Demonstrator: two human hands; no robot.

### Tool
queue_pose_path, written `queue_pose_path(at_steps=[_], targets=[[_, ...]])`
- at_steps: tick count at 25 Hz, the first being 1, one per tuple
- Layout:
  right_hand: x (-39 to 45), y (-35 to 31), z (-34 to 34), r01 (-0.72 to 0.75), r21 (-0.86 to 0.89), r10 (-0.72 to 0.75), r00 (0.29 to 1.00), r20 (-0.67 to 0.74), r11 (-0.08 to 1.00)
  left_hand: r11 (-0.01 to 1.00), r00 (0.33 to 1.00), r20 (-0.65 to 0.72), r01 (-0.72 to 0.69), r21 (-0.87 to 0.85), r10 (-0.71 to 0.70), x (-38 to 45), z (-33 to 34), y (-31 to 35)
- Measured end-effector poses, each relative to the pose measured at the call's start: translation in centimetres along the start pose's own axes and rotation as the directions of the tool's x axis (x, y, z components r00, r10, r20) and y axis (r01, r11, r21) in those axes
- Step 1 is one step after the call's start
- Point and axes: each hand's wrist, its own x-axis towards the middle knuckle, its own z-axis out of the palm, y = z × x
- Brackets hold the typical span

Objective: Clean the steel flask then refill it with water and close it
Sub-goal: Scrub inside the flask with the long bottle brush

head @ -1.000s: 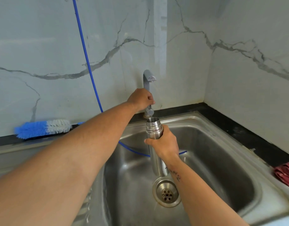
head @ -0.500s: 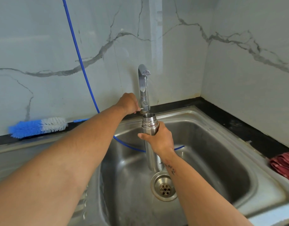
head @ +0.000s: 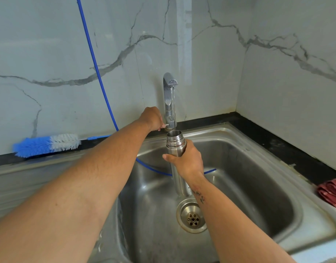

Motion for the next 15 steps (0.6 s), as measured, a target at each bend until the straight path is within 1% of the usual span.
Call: queue_pose_path(at_steps=[8, 15], targets=[[0.10, 0.00, -0.01, -0.009, 0.017, 0.009, 1.000, -0.007, 1.000, 1.000, 1.000, -0.015, 0.000, -0.018, 0.000, -0.06, 0.08, -0.09], [0.21, 0.09, 0.09, -0.016, 0.036, 0.016, 1.000, -0.008, 0.999, 1.000, 1.000, -0.021, -0.010, 0.018, 0.010, 0.19, 0.10, -0.22]])
